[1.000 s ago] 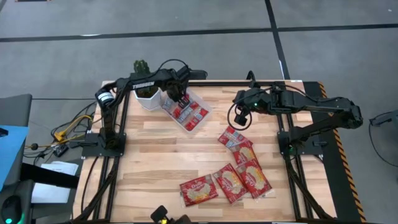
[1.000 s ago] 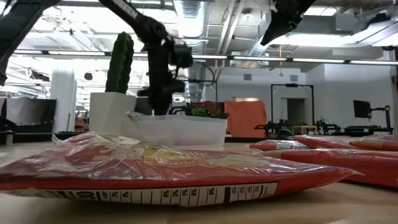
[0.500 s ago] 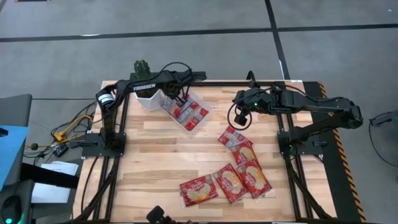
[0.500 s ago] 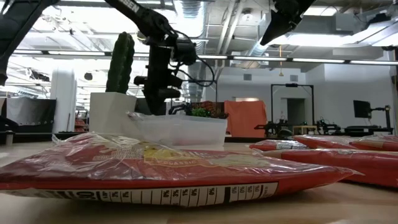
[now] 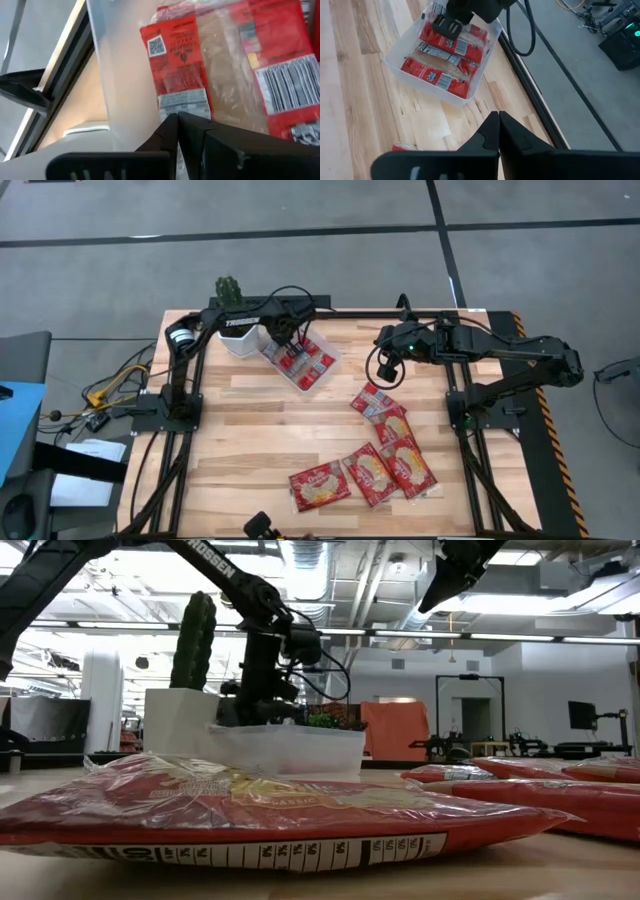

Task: Sort popcorn bags into baskets
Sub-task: Put the red popcorn bag into the transparent bin

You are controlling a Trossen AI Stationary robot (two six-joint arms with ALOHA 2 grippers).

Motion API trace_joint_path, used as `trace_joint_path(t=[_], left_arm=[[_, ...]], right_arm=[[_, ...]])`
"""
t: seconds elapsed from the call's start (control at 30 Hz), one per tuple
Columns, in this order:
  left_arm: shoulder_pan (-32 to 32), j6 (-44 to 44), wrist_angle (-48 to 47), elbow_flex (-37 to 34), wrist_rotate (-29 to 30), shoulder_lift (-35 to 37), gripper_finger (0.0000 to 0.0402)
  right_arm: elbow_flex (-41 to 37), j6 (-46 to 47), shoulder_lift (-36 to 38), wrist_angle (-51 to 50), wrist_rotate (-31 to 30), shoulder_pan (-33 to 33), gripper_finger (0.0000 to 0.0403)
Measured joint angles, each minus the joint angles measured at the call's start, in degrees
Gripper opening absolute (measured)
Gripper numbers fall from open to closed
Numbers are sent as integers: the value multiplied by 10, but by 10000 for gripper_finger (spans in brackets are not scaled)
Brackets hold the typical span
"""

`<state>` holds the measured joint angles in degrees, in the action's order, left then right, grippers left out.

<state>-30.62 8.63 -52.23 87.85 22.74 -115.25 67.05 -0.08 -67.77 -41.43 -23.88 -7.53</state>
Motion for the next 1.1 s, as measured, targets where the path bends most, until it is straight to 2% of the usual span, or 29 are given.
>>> trace_joint_path(t=[0.13, 0.27, 0.33, 0.47, 0.6, 0.73, 0.93, 1.0, 1.1], left_arm=[[4, -8, -6, 2, -12, 33, 0], [9, 9, -70, 9, -139, 79, 0], [20, 16, -126, 10, -173, 96, 0], [55, -9, -189, 9, -166, 102, 0], [83, -31, -149, 9, -135, 91, 0], [80, -19, -108, 9, -100, 78, 0], [67, -45, -138, 9, -86, 64, 0], [64, -29, -139, 17, -105, 69, 0], [63, 33, -130, 43, -188, 89, 0]], right_arm=[[0, -3, 0, 0, 0, 0, 27], [0, -5, 0, -4, 0, 0, 34], [0, -5, 0, -7, 0, 0, 33], [0, -10, 0, -5, 0, 0, 25], [0, -19, 0, -5, 0, 0, 19], [0, -21, 0, -5, 0, -1, 23], [0, -21, 0, -7, 0, -1, 35], [0, -21, 0, -14, 1, -1, 34], [0, -18, 0, -37, 1, -1, 28]])
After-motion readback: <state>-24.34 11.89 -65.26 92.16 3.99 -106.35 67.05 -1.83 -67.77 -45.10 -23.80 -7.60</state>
